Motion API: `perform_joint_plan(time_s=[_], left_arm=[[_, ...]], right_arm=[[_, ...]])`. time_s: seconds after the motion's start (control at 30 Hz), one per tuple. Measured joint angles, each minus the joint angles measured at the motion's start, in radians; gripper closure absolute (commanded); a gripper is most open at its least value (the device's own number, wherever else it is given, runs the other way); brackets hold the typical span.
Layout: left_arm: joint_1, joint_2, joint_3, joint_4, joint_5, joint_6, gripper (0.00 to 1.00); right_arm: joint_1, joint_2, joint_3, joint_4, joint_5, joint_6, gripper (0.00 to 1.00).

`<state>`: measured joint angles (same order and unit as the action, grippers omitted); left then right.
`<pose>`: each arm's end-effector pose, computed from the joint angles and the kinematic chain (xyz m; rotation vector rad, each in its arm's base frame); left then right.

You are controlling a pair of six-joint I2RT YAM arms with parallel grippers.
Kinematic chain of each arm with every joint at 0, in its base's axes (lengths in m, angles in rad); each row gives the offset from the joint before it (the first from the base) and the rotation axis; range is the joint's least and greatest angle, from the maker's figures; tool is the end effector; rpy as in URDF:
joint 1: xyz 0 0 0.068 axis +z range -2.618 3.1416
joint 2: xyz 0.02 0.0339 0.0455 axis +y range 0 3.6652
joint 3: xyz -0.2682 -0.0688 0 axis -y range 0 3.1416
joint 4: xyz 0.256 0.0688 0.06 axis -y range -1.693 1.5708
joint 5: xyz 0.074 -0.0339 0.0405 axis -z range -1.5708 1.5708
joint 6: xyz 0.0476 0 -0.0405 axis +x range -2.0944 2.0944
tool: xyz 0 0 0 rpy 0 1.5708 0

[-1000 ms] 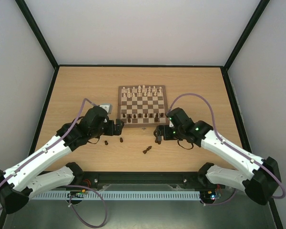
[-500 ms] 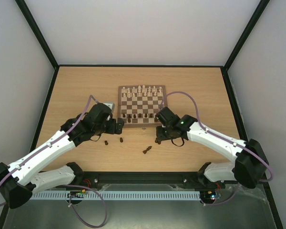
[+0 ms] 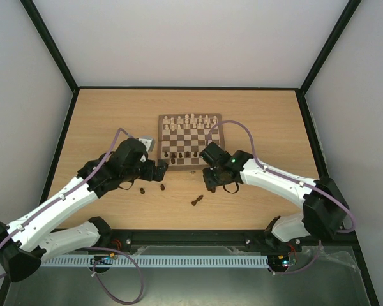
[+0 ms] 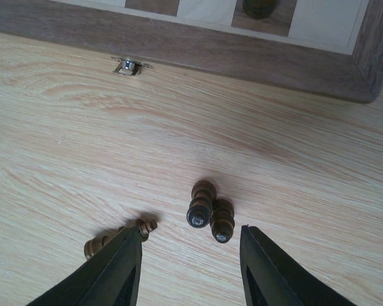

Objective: Set up the chess pieces on the board
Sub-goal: Pick up the chess piece at the center of the board.

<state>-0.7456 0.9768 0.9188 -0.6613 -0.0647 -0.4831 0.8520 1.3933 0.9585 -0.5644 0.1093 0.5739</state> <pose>0.1640 -0.1472 0.3008 0.2737 2.3373 -0.5528 0.1986 0.2191 0.2220 -0.3205 2.5927 0.3939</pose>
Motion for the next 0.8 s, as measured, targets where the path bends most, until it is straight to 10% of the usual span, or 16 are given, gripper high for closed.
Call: perform_joint_plan(time_s=[0.8], left_arm=[[0.001,-0.021,-0.006,0.021,0.017,0.006,0.0]], right_arm=[[0.027,0.166,0.05,-0.021,0.039,0.002,0.7]])
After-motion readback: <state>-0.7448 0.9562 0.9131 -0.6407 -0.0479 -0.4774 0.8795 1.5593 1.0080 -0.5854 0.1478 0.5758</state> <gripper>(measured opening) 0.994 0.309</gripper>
